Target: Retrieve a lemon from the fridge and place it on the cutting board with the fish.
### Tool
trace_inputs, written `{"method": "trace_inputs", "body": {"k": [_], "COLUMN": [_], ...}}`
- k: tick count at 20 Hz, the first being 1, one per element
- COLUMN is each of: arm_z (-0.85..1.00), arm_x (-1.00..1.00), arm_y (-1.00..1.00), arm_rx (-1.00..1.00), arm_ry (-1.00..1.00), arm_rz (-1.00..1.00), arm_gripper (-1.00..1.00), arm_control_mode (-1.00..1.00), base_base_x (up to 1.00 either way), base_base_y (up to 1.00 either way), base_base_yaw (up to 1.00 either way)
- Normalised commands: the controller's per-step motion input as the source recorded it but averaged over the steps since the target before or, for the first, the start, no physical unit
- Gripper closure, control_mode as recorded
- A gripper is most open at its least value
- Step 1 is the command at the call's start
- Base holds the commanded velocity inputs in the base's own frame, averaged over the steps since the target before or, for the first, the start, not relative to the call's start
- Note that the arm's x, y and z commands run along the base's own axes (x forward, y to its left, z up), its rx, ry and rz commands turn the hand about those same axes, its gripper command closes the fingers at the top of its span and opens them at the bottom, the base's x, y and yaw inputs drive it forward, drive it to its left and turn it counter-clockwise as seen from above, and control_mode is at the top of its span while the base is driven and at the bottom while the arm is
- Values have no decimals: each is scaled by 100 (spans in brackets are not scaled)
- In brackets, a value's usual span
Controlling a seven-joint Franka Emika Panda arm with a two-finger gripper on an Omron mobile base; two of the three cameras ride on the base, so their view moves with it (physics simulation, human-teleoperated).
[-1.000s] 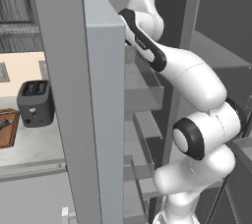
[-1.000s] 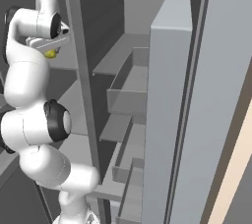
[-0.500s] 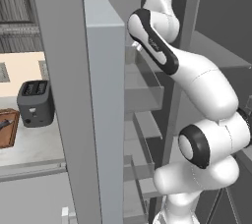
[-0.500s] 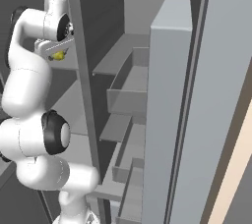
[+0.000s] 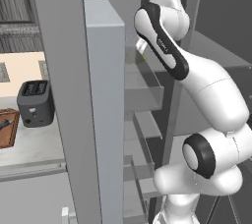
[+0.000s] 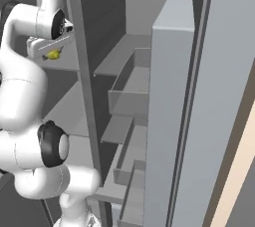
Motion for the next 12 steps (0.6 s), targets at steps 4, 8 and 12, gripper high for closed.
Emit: {"method": "trace_inputs", "body": {"k": [4, 8, 12], "arm_z": [6, -7, -1], "arm_x": [-46, -39, -50], "arm_y": [-1, 0, 0], "arm_rx": [0, 0, 0], "arm_ry": [0, 0, 0], "arm_rz": [3, 4, 3], "arm_gripper": [100, 100, 100], "arm_control_mode": [-100, -100, -100], "base_base_x": [0, 0, 0], "base_base_y": [0, 0, 0], "base_base_yaw": [0, 0, 0]}}
